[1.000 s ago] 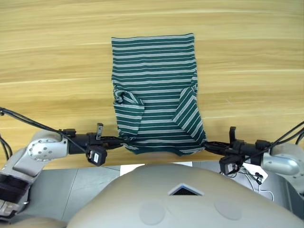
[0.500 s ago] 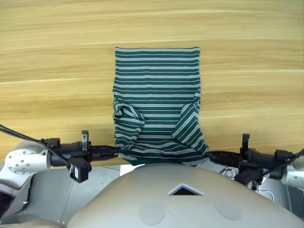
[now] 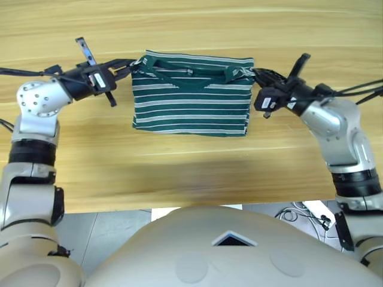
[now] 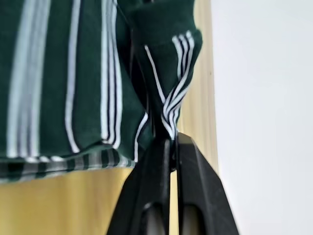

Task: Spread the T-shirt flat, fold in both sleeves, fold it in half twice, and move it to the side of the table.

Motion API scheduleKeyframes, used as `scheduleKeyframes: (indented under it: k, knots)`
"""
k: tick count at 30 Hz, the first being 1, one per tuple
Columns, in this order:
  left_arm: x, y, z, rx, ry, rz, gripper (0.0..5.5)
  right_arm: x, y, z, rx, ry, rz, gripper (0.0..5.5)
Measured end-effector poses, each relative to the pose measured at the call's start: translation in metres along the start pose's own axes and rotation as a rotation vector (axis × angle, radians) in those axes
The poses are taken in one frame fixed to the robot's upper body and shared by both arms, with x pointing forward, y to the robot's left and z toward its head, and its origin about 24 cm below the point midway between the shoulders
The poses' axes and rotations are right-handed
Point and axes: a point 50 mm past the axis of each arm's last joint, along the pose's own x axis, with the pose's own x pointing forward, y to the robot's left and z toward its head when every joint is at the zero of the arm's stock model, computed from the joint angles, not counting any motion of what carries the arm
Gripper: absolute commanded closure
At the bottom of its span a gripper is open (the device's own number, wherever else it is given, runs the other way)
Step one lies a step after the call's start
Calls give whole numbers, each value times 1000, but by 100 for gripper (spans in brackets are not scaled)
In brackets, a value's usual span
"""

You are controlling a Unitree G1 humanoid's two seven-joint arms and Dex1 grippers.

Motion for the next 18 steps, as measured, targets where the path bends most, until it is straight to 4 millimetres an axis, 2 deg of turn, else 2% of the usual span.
scheduleKeyframes:
  k: [1, 4, 7, 10, 15, 18]
  knots:
    - [3, 0, -1, 8, 14, 2, 546, 3, 0, -1, 7, 11, -8, 550]
    - [32, 6, -8, 89, 106, 50, 546, 30, 4, -9, 6, 81, -23, 550]
    - [54, -4, -8, 128, 120, 35, 546, 40, 15, -13, 27, 128, -19, 550]
    - [66, -10, -10, 133, 149, 43, 546, 44, 19, -14, 46, 154, -36, 550]
    - [77, -1, -9, 143, 191, 123, 546, 48, 26, -18, 55, 193, -32, 550]
    - [83, -6, -9, 157, 212, 119, 546, 49, 29, -19, 61, 209, -24, 550]
